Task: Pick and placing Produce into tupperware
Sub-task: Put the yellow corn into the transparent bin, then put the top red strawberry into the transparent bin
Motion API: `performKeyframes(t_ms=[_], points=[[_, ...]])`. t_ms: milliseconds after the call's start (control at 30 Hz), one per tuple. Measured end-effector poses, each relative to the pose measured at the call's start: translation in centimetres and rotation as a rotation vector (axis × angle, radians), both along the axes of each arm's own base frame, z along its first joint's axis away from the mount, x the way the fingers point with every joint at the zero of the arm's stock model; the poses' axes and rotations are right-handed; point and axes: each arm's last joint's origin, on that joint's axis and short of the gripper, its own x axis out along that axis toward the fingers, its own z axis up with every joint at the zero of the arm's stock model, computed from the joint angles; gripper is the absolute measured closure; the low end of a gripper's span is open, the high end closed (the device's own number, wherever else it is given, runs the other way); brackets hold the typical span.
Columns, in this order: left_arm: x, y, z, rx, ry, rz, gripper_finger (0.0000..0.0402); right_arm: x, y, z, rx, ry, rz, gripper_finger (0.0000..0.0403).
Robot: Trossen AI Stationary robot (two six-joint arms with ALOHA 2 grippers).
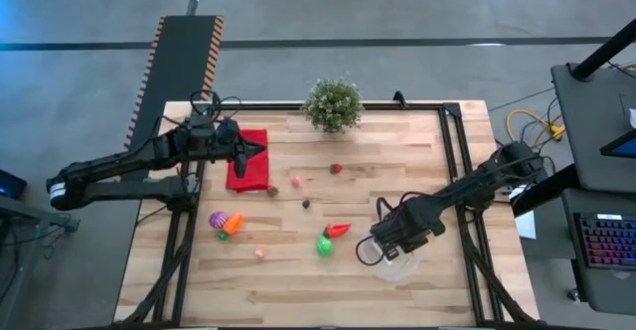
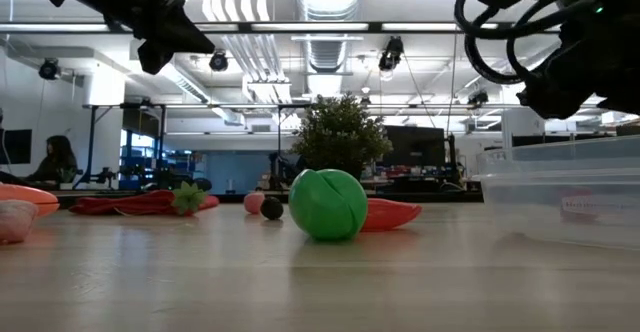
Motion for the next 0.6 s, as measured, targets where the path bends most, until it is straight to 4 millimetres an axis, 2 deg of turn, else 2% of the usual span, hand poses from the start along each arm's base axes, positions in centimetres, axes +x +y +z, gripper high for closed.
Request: performKeyframes(t_ms=[467,600], points=[[0.1,0.0,0.2,0.007,-0.022,0.0,0.0402,0.0,-0.2,0.0,-0.061,-0.006,-0.014,0.0303],[0.1,0.1,0.2,0.007,-0.021,0.0,0.0402,0.5,-0.4,1.5,-0.118,-0.038,-0.033,0.029]])
